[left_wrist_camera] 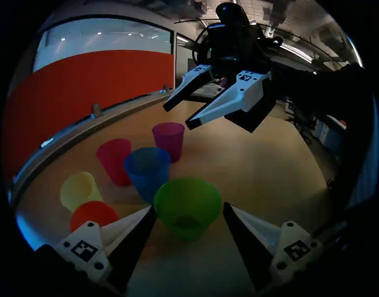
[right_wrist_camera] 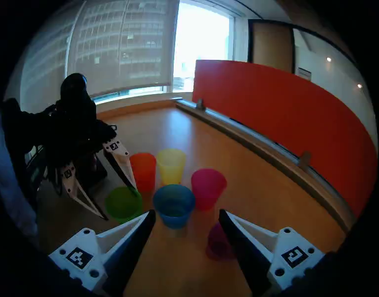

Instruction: Pour water

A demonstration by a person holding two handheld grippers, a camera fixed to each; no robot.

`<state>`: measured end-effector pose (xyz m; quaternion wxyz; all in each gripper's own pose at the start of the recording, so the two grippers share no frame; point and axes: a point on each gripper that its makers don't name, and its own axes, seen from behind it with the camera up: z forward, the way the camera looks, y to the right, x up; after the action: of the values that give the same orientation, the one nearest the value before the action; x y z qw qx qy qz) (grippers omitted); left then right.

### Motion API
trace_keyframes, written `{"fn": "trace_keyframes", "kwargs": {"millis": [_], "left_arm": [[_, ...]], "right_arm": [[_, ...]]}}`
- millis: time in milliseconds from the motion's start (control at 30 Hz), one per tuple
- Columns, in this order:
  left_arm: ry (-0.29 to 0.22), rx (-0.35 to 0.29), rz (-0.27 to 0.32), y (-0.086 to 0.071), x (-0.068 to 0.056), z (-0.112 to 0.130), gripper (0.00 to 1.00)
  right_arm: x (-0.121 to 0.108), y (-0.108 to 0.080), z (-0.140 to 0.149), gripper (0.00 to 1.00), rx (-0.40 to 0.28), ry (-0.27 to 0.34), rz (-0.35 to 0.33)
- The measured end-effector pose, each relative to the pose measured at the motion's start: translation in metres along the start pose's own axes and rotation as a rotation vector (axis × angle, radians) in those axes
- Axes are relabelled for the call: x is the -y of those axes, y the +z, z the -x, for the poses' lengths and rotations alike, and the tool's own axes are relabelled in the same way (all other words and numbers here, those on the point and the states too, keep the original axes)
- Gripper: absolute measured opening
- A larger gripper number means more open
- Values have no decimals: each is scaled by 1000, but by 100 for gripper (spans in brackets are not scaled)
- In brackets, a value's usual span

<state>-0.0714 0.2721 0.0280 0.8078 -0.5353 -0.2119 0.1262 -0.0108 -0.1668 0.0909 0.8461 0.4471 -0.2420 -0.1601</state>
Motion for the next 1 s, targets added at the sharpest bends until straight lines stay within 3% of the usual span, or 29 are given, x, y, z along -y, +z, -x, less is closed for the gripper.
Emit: {"fn": "trace_keyframes", "kwargs": {"millis": [367,567,1000], "left_arm": [[9,6,-2,8,-1,-1,97],[13,7,-9,9,0,0,90],[39,-9,-3,1,-6,-7,87]], "right_arm": [[0,2,0,100,2,-4,-1],[1,2,0,100,2,-8,-2],[1,1,-1,100,1,-7,0]]}}
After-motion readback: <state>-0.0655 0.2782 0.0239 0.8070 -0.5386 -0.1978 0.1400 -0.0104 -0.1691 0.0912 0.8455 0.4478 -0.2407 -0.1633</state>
